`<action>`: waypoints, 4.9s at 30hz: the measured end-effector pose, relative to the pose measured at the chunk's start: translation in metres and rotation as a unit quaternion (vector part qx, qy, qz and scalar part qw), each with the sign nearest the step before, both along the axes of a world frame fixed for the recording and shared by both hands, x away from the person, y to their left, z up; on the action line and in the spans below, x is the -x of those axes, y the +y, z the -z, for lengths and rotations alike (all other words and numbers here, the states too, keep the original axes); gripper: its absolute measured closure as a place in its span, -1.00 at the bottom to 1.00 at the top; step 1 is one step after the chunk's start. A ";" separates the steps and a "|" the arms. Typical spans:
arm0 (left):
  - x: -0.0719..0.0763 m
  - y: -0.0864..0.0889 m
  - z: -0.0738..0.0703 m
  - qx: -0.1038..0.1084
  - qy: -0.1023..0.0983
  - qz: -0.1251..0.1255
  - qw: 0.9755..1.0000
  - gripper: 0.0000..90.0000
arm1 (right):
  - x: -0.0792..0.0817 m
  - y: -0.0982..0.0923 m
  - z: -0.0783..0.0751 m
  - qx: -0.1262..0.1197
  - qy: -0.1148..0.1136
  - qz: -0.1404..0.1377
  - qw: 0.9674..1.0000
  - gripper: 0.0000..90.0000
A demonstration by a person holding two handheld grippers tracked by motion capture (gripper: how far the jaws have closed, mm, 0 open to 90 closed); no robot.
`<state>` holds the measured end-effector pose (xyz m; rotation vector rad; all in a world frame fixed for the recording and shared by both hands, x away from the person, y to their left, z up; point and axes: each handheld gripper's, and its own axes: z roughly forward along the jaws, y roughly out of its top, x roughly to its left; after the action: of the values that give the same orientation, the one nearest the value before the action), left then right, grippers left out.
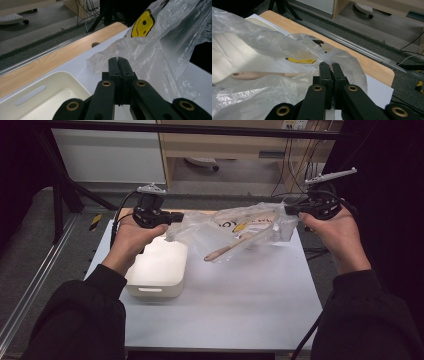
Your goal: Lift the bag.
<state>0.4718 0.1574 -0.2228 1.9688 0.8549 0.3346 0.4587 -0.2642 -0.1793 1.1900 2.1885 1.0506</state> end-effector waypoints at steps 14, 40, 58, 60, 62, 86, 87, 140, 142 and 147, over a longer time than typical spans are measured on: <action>-0.006 0.000 -0.018 0.011 0.002 -0.005 1.000 1.00 | -0.013 -0.005 -0.005 -0.002 0.008 0.011 1.000 1.00; -0.014 0.037 -0.058 0.078 -0.025 -0.062 0.995 1.00 | -0.044 0.026 0.015 -0.002 0.033 0.002 0.999 1.00; -0.017 0.030 -0.007 0.021 0.007 -0.053 0.998 1.00 | -0.052 0.024 0.029 0.006 0.046 0.016 0.999 1.00; -0.018 0.025 -0.003 0.020 0.007 -0.051 0.998 1.00 | -0.051 0.020 0.031 0.008 0.046 0.020 0.999 1.00; -0.019 0.022 0.000 0.017 0.005 -0.050 0.999 1.00 | -0.050 0.016 0.033 0.007 0.048 0.022 0.999 1.00; 0.039 0.027 0.059 0.013 0.031 -0.005 0.999 1.00 | -0.004 0.011 0.080 0.010 0.058 -0.011 0.998 1.00; 0.044 0.028 0.062 0.013 0.033 -0.001 0.999 1.00 | -0.001 0.012 0.082 0.011 0.057 -0.013 0.998 1.00; 0.178 0.038 0.211 -0.032 0.053 0.020 0.998 0.53 | 0.125 0.014 0.251 -0.007 0.097 -0.037 0.995 0.49; 0.181 0.043 0.208 -0.024 0.045 0.006 0.999 0.29 | 0.125 0.014 0.251 -0.010 0.082 -0.034 0.996 0.26; 0.189 0.055 0.198 0.008 0.023 -0.019 1.000 -0.01 | 0.126 0.016 0.244 -0.016 0.048 -0.023 0.998 -0.31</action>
<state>0.2830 0.2123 -0.4206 1.9537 0.9230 0.3053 0.3327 -0.2486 -0.4237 1.2337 2.2890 1.0724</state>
